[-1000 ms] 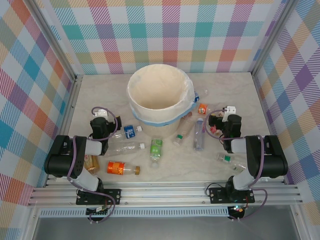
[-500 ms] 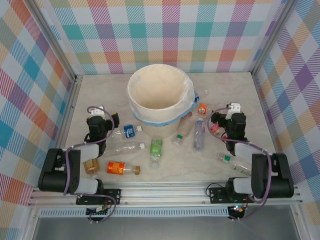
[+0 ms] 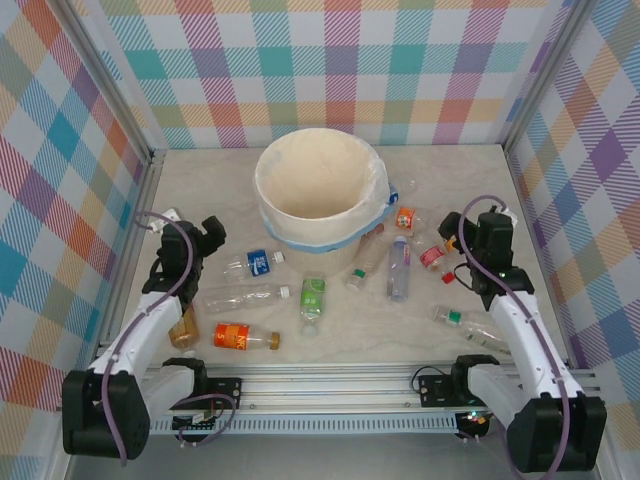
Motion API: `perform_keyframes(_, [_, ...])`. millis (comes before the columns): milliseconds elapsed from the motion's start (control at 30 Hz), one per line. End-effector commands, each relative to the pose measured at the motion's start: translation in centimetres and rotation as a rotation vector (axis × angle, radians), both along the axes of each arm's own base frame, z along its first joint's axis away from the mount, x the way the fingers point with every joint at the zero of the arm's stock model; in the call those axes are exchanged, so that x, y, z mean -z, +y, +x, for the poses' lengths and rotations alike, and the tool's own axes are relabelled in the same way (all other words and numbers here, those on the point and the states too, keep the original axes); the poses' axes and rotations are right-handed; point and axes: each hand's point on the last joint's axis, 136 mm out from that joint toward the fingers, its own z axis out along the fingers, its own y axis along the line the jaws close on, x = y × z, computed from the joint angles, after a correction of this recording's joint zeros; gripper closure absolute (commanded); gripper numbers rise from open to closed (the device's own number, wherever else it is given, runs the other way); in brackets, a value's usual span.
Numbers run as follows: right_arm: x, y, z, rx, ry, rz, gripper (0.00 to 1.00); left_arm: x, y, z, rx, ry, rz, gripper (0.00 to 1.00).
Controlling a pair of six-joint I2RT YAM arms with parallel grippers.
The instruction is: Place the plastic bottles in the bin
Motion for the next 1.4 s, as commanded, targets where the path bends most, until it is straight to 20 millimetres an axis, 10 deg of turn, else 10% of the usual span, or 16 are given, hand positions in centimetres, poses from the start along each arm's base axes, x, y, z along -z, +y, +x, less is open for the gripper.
perform_keyframes(0, [3.6, -2.6, -8.1, 0.343, 0.316, 0.132, 0.00, 1.2, -0.6, -3.0, -0.039, 0.132, -0.130, 0.00])
perform_keyframes(233, [5.4, -3.7, -13.9, 0.610, 0.425, 0.293, 0.00, 2.1, -1.4, -5.3, -0.046, 0.218, -0.225, 0.00])
perform_keyframes(533, [9.3, -4.1, -16.7, 0.850, 0.557, 0.560, 0.00, 2.5, -1.2, -6.1, -0.067, 0.242, -0.244, 0.00])
perform_keyframes(1033, [15.9, -5.4, -14.9, 0.988, 0.529, 0.736, 0.06, 3.0, -1.0, -6.6, -0.081, 0.279, -0.272, 0.00])
perform_keyframes(1367, [17.2, -6.3, -14.2, 0.973, 0.531, 0.708, 0.42, 3.4, -1.2, -7.2, -0.072, 0.311, -0.296, 0.00])
